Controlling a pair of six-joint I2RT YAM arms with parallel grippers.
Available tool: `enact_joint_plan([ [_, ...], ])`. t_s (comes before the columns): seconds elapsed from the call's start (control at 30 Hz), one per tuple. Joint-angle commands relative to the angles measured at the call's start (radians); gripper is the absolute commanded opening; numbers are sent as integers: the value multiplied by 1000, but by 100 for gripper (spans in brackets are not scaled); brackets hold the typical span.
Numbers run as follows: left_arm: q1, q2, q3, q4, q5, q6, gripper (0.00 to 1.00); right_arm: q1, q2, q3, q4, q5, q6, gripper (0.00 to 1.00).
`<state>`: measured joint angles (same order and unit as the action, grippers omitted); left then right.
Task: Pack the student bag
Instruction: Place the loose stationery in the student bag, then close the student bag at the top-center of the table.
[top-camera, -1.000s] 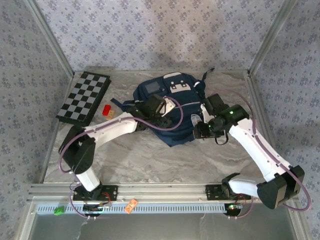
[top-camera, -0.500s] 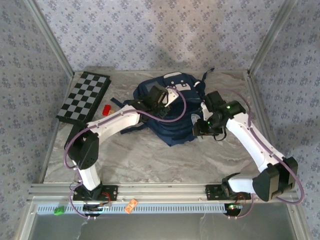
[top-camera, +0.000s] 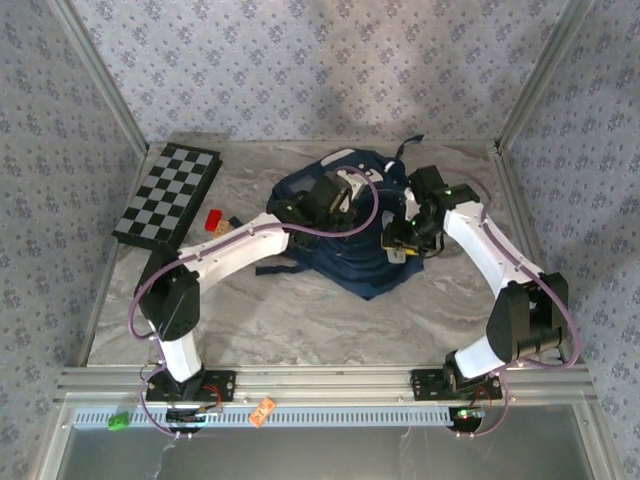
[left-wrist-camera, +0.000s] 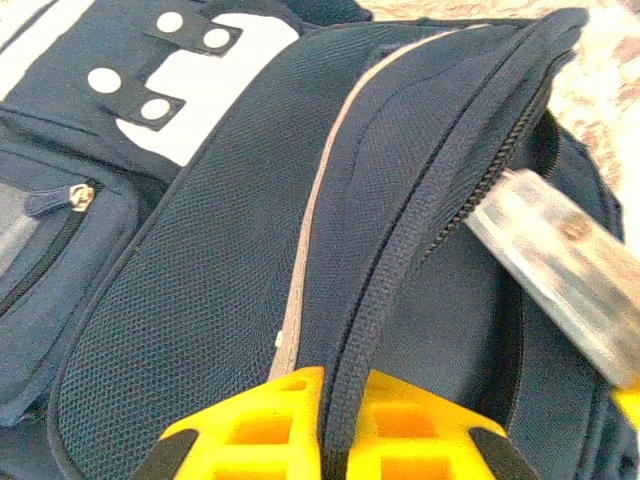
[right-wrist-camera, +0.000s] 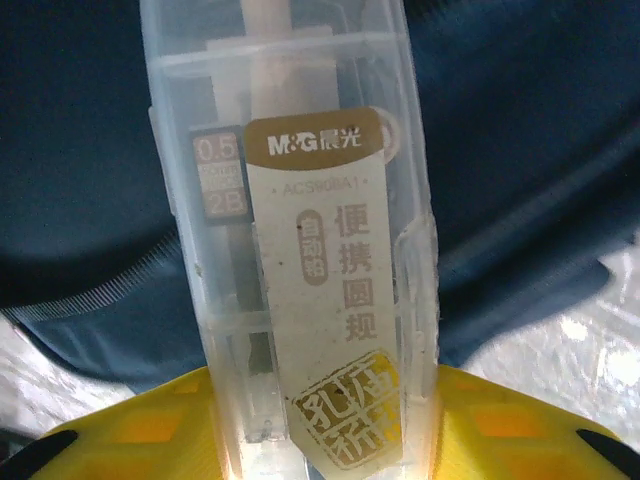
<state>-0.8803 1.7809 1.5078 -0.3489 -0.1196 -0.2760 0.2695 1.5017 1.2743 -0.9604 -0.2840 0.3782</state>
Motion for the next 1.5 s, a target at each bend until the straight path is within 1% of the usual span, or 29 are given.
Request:
enact_joint_plan([
  [0.0, -14, 17, 80, 41, 32, -169, 0, -23, 20, 52, 54, -26, 45, 45],
  [0.07, -14, 29, 91, 39, 25, -206, 0, -29, 51, 67, 84, -2, 58, 45],
  [0.2, -14, 47, 85, 72, 56, -276, 0, -21, 122, 102, 148, -45, 107, 47],
  [0.23, -14, 51, 85, 74, 64, -283, 0, -13, 129, 106, 166, -47, 120, 49],
  [0.3, -14, 52, 79, 73, 54, -295, 0, 2, 141, 118, 195, -50, 139, 60],
  [0.33, -15, 51, 77, 71, 50, -295, 0, 2, 143, 122, 201, -72, 143, 61],
  [0.4, -14, 44, 75, 68, 51, -284, 0, 0, 117, 98, 224, -95, 156, 61],
  [0.53, -13, 37, 71, 57, 54, -277, 0, -6, 13, -8, 272, -132, 174, 62],
  [0.6, -13, 36, 71, 53, 59, -277, 0, -16, -29, -61, 281, -156, 185, 59],
  [0.7, -13, 34, 72, 52, 67, -285, 0, -17, -61, -159, 354, -196, 220, 51],
  [0.8, -13, 32, 69, 65, 81, -307, 0, -16, -27, -156, 407, -194, 238, 41],
  [0.87, -13, 33, 65, 72, 94, -316, 0, -13, -7, -158, 492, -213, 261, 36],
  [0.97, -12, 27, 55, 69, 75, -328, 0, -4, 49, -127, 551, -192, 280, 28],
  [1.07, -12, 13, 44, 68, 66, -326, 0, 6, 86, -128, 651, -246, 299, 27],
  [1.1, -10, 11, 43, 68, 64, -324, 0, 11, 82, -136, 665, -238, 299, 26],
  [1.23, -1, 3, 43, 53, 76, -326, 0, 13, 0, -167, 611, -192, 262, 26],
  [1.37, 1, 25, 52, 43, 119, -332, 0, 0, -146, -208, 476, -121, 200, 34],
  [1.43, 4, 34, 79, 4, 153, -314, 10, -26, -222, -237, 404, -83, 190, 36],
  [1.47, 9, 30, 96, -26, 177, -300, 17, -44, -260, -257, 379, -69, 188, 38],
])
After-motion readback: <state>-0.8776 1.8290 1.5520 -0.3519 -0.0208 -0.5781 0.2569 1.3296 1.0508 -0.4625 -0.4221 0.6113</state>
